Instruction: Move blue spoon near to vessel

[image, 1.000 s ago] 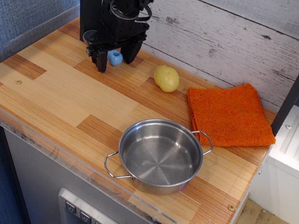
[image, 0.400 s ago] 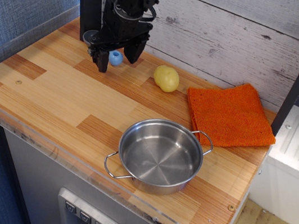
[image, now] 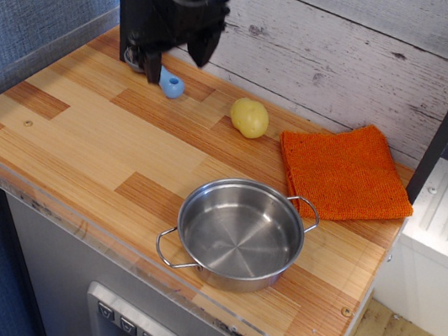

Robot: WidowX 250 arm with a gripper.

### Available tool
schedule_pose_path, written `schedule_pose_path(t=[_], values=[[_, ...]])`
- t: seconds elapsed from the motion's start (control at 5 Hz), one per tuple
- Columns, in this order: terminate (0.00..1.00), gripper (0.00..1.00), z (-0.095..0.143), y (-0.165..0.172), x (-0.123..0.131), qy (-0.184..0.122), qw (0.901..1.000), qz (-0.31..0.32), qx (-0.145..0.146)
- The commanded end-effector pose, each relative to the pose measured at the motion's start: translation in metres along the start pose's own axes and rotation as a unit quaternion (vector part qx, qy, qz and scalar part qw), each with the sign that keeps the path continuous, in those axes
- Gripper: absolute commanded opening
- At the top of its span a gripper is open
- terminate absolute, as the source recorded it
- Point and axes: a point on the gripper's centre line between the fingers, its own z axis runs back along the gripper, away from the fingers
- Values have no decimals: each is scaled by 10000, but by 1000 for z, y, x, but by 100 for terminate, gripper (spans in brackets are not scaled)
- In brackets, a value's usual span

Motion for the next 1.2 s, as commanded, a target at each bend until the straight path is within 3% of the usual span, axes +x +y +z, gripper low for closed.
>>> schedule_pose_path(t=[0.0,0.2,0.8,1.0], values=[[0,100,67,7,22,-346,9977,35,-578],[0,100,83,12,20,-365,9966,6,-733],[0,100,83,12,20,-365,9966,6,-733],[100,100,83,12,20,-365,9966,6,-733]])
